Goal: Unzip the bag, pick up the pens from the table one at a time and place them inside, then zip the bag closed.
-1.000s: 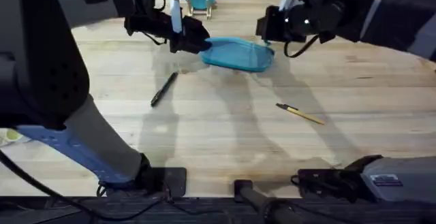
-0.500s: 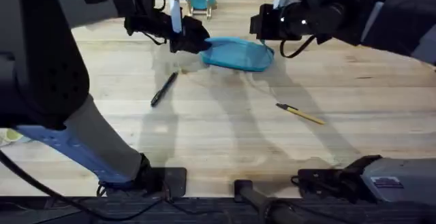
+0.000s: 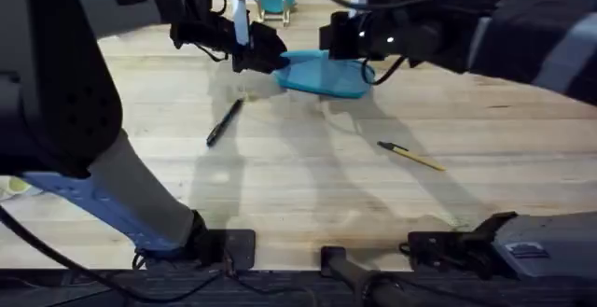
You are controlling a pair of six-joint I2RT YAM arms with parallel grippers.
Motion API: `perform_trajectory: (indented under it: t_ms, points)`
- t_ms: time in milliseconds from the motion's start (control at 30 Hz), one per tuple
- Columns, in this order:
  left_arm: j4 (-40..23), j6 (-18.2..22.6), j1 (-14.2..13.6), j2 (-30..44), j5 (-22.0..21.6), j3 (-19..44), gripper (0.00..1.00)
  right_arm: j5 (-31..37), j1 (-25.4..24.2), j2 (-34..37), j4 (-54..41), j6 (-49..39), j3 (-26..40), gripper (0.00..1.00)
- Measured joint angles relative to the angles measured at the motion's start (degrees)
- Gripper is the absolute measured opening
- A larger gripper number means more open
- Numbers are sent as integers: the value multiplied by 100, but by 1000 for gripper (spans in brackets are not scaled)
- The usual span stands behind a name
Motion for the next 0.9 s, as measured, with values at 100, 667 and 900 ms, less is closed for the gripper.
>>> perform_trajectory:
  t_ms: [100, 667, 900]
  points:
    - [-2, 0, 2, 0, 2, 0, 42, -19, 110, 188, 308, 2, 0, 31]
    - [-20, 0, 9, -2, 2, 0, 42, -968, 557, 762, 1736, 323, 0, 31]
    - [-22, 0, 13, -2, 7, 0, 42, -1275, 585, 762, 1874, 507, 0, 31]
